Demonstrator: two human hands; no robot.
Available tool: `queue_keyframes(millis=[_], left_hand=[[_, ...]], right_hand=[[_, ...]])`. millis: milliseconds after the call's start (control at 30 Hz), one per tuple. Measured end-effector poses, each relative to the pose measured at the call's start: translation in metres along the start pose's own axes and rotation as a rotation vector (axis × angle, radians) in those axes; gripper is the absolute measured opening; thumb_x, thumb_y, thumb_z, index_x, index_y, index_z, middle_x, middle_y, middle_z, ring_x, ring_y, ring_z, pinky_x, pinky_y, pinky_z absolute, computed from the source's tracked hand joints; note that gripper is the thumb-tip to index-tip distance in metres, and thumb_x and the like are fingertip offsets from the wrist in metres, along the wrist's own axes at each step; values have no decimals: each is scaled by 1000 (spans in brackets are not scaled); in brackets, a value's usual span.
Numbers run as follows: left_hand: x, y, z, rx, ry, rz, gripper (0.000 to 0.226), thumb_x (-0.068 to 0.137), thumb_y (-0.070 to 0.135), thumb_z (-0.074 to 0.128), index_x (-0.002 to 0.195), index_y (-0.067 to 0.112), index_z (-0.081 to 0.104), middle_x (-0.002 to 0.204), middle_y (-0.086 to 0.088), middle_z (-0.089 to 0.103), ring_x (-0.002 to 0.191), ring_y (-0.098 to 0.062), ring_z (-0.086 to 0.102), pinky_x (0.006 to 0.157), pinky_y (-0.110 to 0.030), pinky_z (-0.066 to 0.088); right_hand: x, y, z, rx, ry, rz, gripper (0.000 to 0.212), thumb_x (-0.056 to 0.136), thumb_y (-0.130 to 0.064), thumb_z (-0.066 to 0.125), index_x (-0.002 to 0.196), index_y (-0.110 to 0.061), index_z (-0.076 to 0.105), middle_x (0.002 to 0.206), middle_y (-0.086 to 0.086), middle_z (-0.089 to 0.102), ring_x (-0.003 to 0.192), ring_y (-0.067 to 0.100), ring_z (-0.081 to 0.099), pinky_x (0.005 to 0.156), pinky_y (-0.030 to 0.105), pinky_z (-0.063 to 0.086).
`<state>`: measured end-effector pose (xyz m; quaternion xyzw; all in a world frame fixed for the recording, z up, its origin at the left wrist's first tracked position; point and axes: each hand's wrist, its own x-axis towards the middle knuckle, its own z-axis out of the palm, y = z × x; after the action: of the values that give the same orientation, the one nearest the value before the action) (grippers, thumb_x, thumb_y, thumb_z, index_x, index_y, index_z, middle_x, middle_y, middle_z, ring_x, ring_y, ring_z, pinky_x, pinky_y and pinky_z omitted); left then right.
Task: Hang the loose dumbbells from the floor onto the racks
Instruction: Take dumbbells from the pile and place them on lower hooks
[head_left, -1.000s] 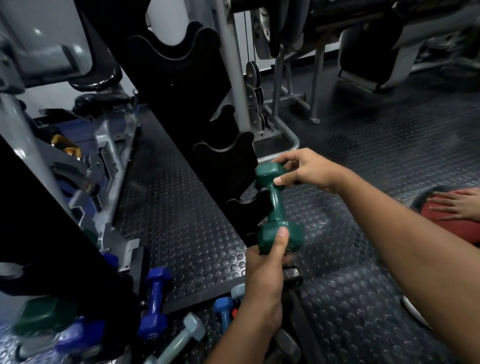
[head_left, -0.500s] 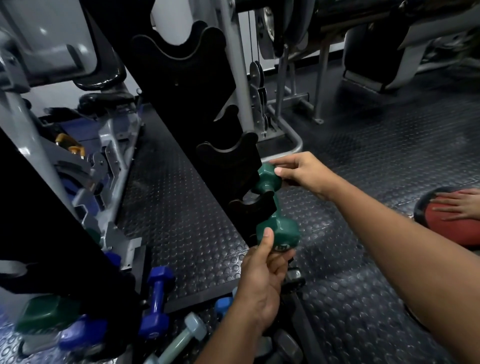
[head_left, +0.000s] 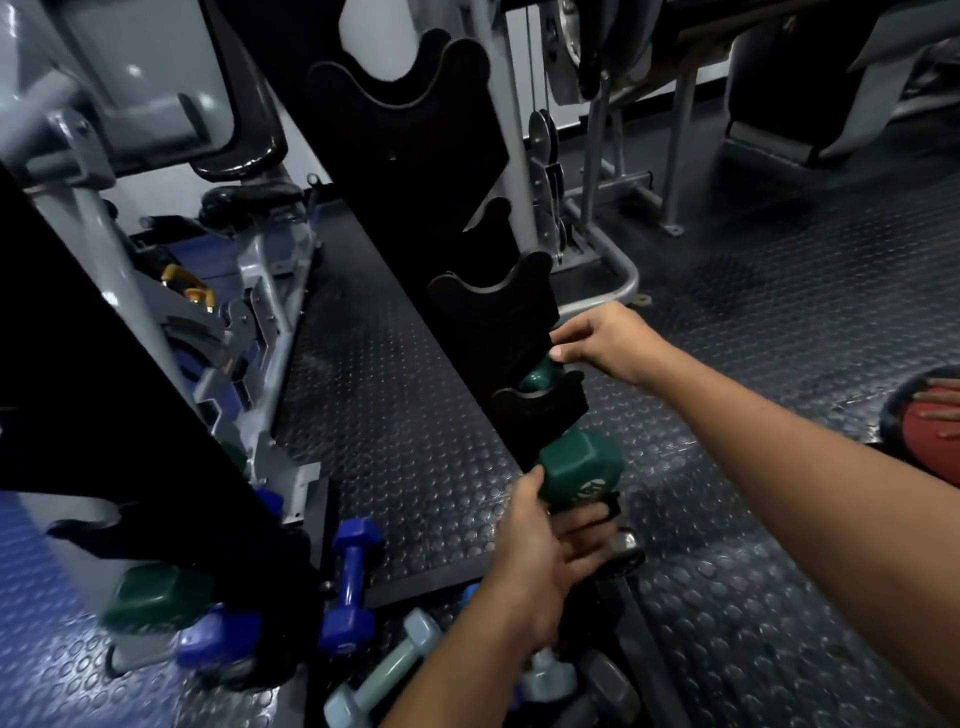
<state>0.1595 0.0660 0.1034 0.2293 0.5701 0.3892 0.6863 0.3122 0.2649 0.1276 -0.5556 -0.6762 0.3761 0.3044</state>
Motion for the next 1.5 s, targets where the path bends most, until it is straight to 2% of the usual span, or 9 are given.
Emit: queue_keyframes(millis=[100, 267, 367, 600, 700, 867, 1000, 1200, 1500], left_hand=[[-4, 6, -8, 443, 166, 139, 55, 107, 60, 26, 118, 28, 69, 119, -1, 74, 112, -21, 66, 89, -36, 47], [-9, 4, -13, 935, 226, 328, 85, 100, 71, 8, 115, 12, 67, 115, -13, 69, 108, -31, 62, 93, -44, 46], [-8, 0, -11, 1062, 211, 398, 100, 87, 80, -2, 123, 13, 64, 120, -15, 69, 115, -35, 62, 99, -44, 47], [-11, 10, -31, 1173, 140, 360, 81, 101, 73, 14, 135, 14, 58, 134, -15, 64, 124, -33, 58, 104, -41, 45], [-16, 12, -41, 1260, 124, 314, 71, 104, 67, 27, 141, 13, 53, 142, -15, 60, 130, -33, 56, 103, -40, 44], [-39, -3, -100, 1289, 164, 195, 67, 102, 64, 34, 136, 10, 56, 137, -17, 62, 123, -35, 60, 102, -40, 49], [-63, -19, -141, 1286, 191, 133, 69, 103, 65, 34, 142, 11, 55, 144, -16, 59, 130, -34, 57, 107, -40, 47], [-91, -50, -195, 1298, 304, 12, 67, 102, 63, 39, 143, 12, 56, 149, -16, 56, 136, -36, 54, 109, -41, 45], [-76, -61, -293, 1114, 429, -104, 70, 97, 66, 40, 133, 11, 64, 136, -16, 65, 123, -35, 61, 99, -38, 47]], right_hand=[[-11, -9, 9, -231, 80, -129, 20, 93, -23, 76, 112, -25, 79, 101, -8, 79, 99, 5, 72, 93, 26, 55], [-32, -6, 34, -256, 54, -257, 25, 104, -21, 55, 117, -39, 66, 107, -3, 77, 104, 16, 72, 91, 42, 58], [-43, -12, 28, -324, -9, -260, 36, 103, -20, 56, 127, -46, 60, 107, -8, 76, 101, 13, 71, 86, 43, 58], [-72, -33, 18, -594, -109, -120, 68, 98, -10, 51, 160, -32, 35, 130, 7, 70, 96, 28, 66, 73, 35, 48], [-81, -36, 6, -585, 6, -6, 58, 101, -20, 52, 156, -34, 41, 127, 8, 70, 84, 19, 64, 68, 32, 52], [-120, -47, 26, -138, 369, 237, 42, 102, -39, 61, 138, -16, 63, 130, 5, 69, 118, 28, 63, 103, 47, 51], [-164, -55, 63, 232, 752, 418, 29, 102, -35, 60, 119, -14, 70, 114, 7, 71, 107, 29, 64, 99, 46, 51], [-223, -55, 135, 217, 904, 556, 31, 94, -17, 66, 123, -6, 65, 115, 24, 71, 111, 45, 65, 100, 51, 50], [-243, -80, 250, 0, 412, 419, 12, 98, -13, 59, 106, -12, 67, 100, 18, 72, 92, 35, 66, 76, 30, 53]])
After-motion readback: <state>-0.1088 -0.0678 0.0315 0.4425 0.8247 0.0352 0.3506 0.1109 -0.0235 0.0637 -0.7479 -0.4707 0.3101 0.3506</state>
